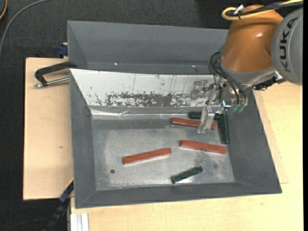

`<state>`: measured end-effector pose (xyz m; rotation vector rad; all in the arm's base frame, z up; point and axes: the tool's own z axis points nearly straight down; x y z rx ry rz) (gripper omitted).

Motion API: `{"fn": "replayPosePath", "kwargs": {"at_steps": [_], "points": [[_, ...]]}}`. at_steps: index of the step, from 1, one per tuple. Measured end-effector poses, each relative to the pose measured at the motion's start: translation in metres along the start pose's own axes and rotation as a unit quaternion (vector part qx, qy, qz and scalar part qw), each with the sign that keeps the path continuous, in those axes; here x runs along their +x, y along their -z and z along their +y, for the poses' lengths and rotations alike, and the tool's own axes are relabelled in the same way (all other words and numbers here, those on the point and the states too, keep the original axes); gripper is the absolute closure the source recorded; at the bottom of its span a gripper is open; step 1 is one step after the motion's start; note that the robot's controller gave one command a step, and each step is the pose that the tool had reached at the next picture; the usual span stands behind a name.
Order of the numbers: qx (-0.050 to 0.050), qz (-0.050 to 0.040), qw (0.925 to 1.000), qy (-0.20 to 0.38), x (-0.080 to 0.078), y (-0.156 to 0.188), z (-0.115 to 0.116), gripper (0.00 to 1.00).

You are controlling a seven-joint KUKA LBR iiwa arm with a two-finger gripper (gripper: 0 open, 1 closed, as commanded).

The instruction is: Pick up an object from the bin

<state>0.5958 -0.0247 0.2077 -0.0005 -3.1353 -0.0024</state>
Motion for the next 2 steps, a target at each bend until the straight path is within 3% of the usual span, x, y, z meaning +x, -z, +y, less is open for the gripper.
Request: {"fn": "replayPosePath", "kwargs": {"at_steps": [1,2], "points": [[0.000,0.0013,0.9981,0.062,0.062,-0.110,0.015,0.00],[0.001,-0.0071,0.9917,0.129,0.008,-0.137,-0.018,0.00]]}}
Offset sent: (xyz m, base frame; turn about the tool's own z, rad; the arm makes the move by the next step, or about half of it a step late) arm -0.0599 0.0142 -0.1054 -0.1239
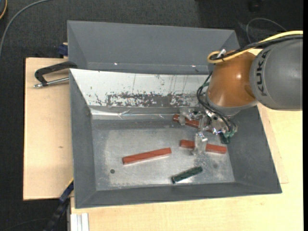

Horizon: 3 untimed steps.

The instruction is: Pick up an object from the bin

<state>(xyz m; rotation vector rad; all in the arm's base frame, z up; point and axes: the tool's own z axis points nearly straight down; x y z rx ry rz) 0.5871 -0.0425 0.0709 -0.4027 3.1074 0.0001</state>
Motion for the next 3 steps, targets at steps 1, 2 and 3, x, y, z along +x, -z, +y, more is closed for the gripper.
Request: {"fn": "replayPosePath", "kwargs": {"at_steps": [1,2,3], "points": [[-0.001,0.0047,1.0000,-0.006,0.041,0.000,-0.020,0.00],[0.001,0.0038,0.9997,-0.023,0.071,0.001,-0.080,0.00],[-0.001,0.0032,0.9998,-0.020,0.069,0.000,-0.076,1.00]]}}
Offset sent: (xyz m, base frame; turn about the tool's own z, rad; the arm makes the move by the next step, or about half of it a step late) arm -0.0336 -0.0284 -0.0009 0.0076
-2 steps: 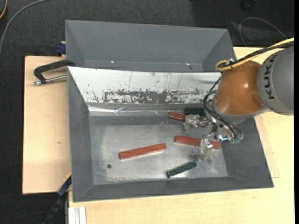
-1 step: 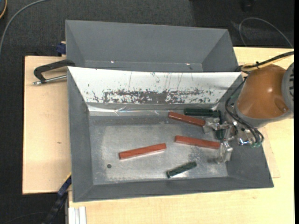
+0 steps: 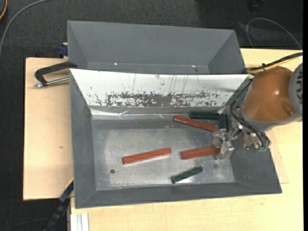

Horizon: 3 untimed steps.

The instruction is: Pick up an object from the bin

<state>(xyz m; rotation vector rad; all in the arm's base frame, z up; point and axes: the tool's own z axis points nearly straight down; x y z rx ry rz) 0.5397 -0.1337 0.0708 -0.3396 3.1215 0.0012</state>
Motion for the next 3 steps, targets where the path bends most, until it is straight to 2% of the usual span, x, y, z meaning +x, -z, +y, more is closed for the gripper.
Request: {"fn": "replayPosePath", "kwargs": {"at_steps": [1,2,3], "points": [[0.004,-0.0065,0.9991,0.041,-0.019,0.123,-0.011,1.00],[0.002,-0.0042,0.9968,0.080,-0.016,0.157,-0.004,1.00],[-0.001,0.0002,0.9846,0.175,-0.033,0.128,0.050,1.00]]}}
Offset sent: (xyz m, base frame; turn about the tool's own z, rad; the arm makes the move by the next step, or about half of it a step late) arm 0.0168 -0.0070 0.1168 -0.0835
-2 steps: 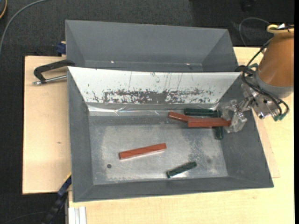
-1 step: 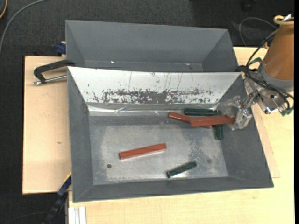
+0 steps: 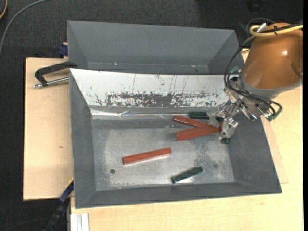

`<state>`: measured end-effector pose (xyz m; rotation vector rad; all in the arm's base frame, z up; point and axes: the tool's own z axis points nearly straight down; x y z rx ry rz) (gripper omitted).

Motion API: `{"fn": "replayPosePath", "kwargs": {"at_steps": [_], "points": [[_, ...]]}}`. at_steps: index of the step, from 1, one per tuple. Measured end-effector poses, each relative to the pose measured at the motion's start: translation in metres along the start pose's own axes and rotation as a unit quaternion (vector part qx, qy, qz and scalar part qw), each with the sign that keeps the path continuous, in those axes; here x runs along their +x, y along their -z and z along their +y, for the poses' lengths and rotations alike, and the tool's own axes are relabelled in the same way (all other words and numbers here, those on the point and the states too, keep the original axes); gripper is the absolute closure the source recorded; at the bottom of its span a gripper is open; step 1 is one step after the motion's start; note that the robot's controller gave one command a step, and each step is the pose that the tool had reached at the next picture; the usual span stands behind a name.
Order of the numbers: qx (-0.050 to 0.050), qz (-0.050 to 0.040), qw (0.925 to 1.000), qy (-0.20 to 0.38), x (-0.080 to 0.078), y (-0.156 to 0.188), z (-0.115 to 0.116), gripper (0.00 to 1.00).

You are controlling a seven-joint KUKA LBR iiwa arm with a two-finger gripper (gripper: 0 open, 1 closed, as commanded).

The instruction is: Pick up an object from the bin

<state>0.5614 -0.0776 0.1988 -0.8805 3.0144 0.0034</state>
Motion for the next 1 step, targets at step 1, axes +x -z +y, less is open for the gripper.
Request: {"fn": "replayPosePath", "kwargs": {"at_steps": [1], "points": [[0.003,-0.0024,0.9936,0.113,-0.0013,0.0407,-0.0215,1.00]]}}
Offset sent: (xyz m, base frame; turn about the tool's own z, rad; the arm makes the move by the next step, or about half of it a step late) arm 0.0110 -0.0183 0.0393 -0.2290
